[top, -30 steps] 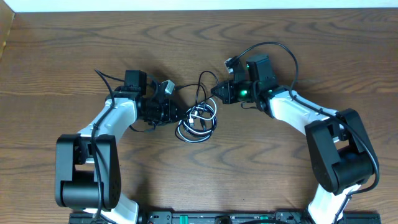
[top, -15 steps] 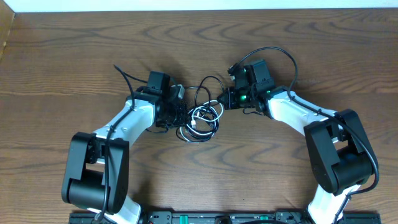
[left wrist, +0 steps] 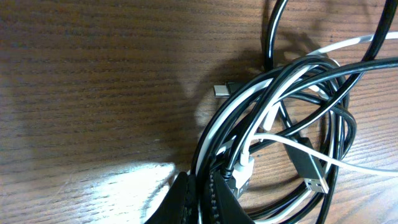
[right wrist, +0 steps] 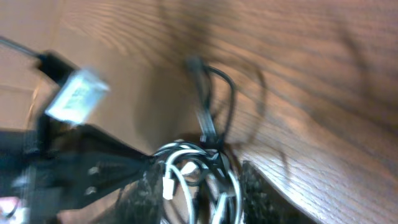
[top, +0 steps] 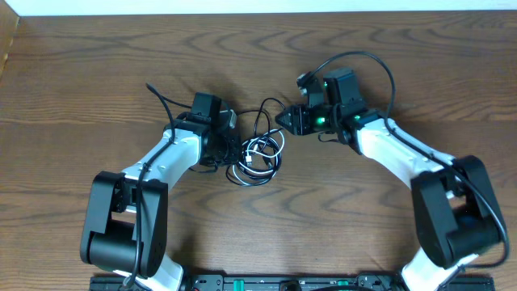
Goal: Untangle cables
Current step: 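Return the right gripper to the bundle center near the left gripper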
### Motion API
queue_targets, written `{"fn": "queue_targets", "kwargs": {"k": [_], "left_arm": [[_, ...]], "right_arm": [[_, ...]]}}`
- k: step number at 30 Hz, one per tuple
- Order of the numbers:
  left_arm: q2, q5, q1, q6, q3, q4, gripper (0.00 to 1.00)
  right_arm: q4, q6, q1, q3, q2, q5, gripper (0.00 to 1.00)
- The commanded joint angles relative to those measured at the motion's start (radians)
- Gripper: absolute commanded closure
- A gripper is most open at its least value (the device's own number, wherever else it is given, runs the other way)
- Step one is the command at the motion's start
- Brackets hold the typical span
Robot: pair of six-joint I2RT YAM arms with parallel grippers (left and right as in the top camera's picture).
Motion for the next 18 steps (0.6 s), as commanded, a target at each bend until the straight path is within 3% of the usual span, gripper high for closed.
{"fn": "queue_targets", "kwargs": {"k": [1, 9, 18], "left_arm": [[0.021, -0.024, 0.002, -0.028, -0.004, -0.006, 0.92], [0.044, 0.055, 0.007, -0.059, -0.004, -0.007, 0.92], [0.044, 0.305, 0.066, 0.058, -0.004, -0.001, 0.92]], "right_arm": [[0.001, 0.038, 0.0, 0.013, -0.051, -0.039, 0.53], [-0.059, 0.116, 0.048, 0.012, -0.053, -0.034, 0.55], [-0.135, 0.195, 0.146, 0.012, -0.047, 0.134, 0.58]]}}
